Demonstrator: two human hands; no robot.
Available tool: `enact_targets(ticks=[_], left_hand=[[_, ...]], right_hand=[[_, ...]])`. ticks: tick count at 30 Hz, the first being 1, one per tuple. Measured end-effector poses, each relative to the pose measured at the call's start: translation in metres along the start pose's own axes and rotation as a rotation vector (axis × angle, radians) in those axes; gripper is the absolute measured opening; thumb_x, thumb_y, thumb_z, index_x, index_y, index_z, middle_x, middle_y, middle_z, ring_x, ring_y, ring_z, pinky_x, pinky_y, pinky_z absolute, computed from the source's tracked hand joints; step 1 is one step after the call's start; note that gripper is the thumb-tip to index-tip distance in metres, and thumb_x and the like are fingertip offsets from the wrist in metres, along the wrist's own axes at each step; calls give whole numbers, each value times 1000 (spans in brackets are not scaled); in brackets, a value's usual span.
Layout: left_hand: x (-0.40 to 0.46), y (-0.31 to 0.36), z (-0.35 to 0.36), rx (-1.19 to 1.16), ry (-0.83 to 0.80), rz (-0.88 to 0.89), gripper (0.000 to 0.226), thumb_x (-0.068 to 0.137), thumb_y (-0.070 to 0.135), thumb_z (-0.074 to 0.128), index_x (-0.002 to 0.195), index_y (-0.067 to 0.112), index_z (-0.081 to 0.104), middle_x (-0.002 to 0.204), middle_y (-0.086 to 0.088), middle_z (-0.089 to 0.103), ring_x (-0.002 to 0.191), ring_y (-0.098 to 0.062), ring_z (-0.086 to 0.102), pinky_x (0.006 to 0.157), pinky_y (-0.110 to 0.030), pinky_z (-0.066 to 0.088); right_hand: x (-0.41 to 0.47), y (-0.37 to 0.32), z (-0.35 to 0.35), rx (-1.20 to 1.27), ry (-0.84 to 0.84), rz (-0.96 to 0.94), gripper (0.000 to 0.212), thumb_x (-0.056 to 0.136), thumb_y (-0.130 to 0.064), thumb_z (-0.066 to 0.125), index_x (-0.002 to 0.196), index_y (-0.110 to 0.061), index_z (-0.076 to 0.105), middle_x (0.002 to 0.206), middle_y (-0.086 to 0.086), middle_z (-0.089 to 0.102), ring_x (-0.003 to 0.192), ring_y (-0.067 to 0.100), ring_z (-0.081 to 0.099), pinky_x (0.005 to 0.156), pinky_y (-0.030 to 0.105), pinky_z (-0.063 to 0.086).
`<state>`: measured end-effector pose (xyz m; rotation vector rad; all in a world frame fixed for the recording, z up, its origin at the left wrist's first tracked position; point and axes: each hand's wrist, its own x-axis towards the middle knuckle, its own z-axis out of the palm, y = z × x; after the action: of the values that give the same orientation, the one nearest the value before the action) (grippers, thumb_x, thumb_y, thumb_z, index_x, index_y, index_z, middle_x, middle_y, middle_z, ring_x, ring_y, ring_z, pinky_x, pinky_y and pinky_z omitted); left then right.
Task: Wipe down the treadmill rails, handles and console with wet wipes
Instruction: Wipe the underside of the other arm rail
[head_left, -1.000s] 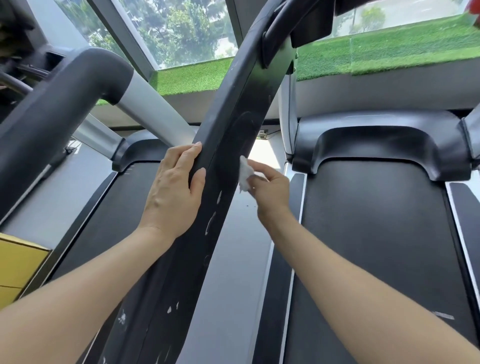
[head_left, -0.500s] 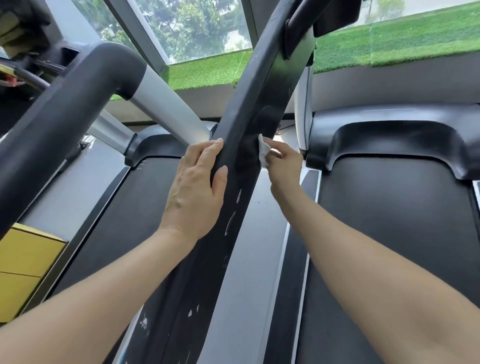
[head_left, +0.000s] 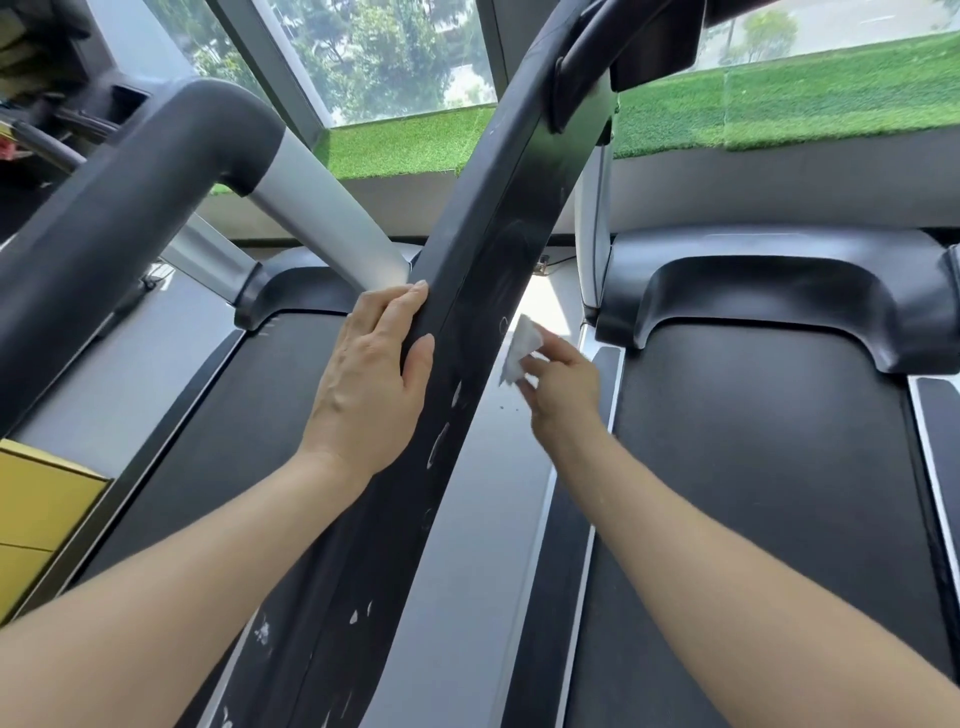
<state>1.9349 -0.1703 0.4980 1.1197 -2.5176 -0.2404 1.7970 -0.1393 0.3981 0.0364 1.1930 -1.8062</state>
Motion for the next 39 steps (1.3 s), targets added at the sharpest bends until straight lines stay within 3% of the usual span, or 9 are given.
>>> enact_targets(ticks=[3, 6, 10, 13, 17, 22, 26, 32, 39], left_hand=[[0, -2, 0, -23, 8, -1, 43, 98, 20, 45, 141, 15, 41, 132, 9, 41, 124, -4, 36, 97, 2, 19], [0, -3, 1, -40, 5, -9, 44, 98, 21, 45, 141, 16, 41, 126, 18, 36, 123, -4, 37, 98, 2, 18], [0, -2, 1, -43, 3, -22, 44, 97, 22, 45, 141, 18, 41, 131, 14, 40, 124, -5, 38, 104, -10, 25], [-1, -1, 1, -42, 9, -24, 44, 97, 22, 45, 141, 18, 42, 133, 12, 41, 124, -5, 39, 105, -17, 29], [-1, -1, 1, -43, 10, -24, 44, 97, 23, 45, 141, 19, 42, 134, 12, 41, 125, -5, 39, 107, -21, 32], [0, -1, 2, -40, 7, -22, 45, 97, 24, 45, 141, 19, 42, 134, 11, 41, 126, -6, 39, 108, -21, 30], [0, -1, 1, -37, 5, -17, 44, 97, 23, 45, 141, 19, 42, 134, 11, 41, 124, -6, 39, 105, -16, 28], [-1, -2, 1, -65, 13, -13, 43, 98, 20, 47, 141, 16, 43, 133, 9, 43, 123, -4, 38, 98, 2, 19], [-14, -1, -6, -43, 13, -32, 40, 99, 20, 43, 139, 15, 44, 135, 7, 43, 122, -9, 41, 95, -14, 29]], right_hand=[[33, -20, 9, 102, 124, 60, 51, 82, 21, 39, 72, -19, 69, 80, 0, 63, 83, 19, 59, 85, 31, 53], [52, -36, 22, 84, 170, 32, 61, 76, 23, 32, 38, -16, 59, 57, 7, 53, 61, 19, 53, 81, 29, 54], [73, -52, 35, 91, 265, 133, 45, 82, 17, 32, 57, -10, 59, 59, 9, 55, 51, 20, 52, 58, 22, 50], [85, -57, 39, 126, 258, 192, 35, 89, 8, 31, 82, -7, 62, 68, 9, 59, 59, 19, 55, 60, 21, 48], [94, -62, 42, -35, 154, 69, 25, 88, 9, 50, 96, -9, 67, 74, 2, 61, 67, 16, 58, 66, 24, 51], [97, -70, 50, -75, 28, -150, 26, 87, 9, 53, 92, -11, 69, 74, -1, 62, 75, 18, 60, 75, 27, 52], [82, -64, 50, -40, -99, -294, 14, 84, 0, 67, 94, -9, 71, 65, -6, 64, 59, 5, 58, 74, 23, 52], [48, -45, 44, -39, -242, -362, 15, 79, 6, 69, 81, -8, 72, 87, 5, 67, 78, 13, 64, 80, 33, 53], [-3, -5, 33, -137, -301, -394, 35, 83, 8, 64, 72, -23, 75, 86, -5, 66, 88, 19, 61, 67, 21, 48]])
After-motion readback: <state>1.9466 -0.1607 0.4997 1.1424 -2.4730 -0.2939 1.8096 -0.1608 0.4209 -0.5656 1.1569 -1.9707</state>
